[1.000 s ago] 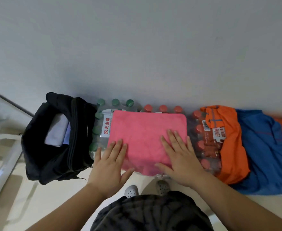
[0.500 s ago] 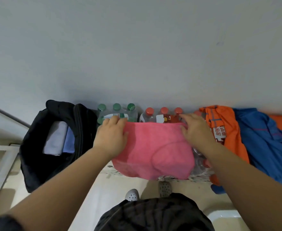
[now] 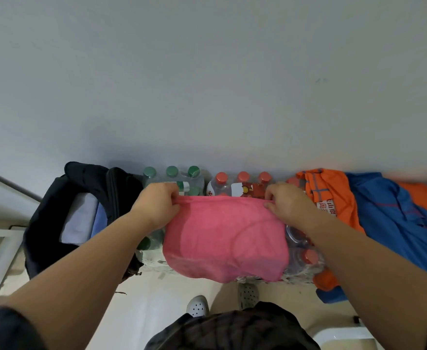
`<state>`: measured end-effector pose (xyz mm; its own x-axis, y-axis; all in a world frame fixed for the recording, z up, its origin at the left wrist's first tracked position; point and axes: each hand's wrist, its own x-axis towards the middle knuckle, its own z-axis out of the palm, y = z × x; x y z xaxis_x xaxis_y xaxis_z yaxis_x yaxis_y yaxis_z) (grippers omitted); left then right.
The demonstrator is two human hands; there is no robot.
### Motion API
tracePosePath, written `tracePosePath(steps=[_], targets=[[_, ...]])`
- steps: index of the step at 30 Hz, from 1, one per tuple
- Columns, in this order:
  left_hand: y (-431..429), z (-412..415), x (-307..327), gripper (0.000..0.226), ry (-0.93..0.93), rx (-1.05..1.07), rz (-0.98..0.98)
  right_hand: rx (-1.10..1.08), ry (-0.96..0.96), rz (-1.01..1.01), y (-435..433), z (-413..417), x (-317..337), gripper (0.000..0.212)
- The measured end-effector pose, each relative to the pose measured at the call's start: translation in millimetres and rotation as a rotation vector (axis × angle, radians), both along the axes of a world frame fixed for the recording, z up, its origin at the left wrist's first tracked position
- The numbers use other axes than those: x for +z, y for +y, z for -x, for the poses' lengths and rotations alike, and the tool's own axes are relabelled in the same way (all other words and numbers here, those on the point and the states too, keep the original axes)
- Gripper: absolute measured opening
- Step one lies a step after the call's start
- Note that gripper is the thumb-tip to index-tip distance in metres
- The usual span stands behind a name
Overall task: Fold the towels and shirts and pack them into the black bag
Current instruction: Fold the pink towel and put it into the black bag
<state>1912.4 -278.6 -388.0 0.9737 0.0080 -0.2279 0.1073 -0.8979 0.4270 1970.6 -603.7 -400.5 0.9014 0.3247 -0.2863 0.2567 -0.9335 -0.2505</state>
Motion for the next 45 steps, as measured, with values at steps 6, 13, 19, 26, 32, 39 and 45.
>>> tracePosePath(steps=[6, 13, 19, 26, 32, 39, 45], targets=[[8, 15, 29, 0.022, -0.080, 0.083, 0.250, -0.069, -0.049, -0.292, -14, 20, 15, 0.018], [23, 49, 60, 0.029, -0.115, -0.048, 0.346, -0.100, 0.060, -0.480, -28, 65, 75, 0.021], [34, 66, 77, 0.021, -0.111, -0.107, 0.401, -0.131, 0.135, -0.552, -29, 95, 100, 0.015], [35, 72, 89, 0.019, -0.105, -0.061, 0.570, 0.096, 0.152, -0.412, -22, 111, 98, 0.022], [38, 64, 89, 0.018, -0.134, -0.032, 0.540, 0.066, 0.174, -0.361, -17, 112, 96, 0.010], [49, 58, 87, 0.017, -0.047, -0.057, 0.499, -0.006, 0.221, -0.435, -17, 107, 108, 0.008], [55, 56, 99, 0.030, 0.247, -0.192, 0.386, 0.104, 0.319, -0.291, -18, 94, 127, 0.033]])
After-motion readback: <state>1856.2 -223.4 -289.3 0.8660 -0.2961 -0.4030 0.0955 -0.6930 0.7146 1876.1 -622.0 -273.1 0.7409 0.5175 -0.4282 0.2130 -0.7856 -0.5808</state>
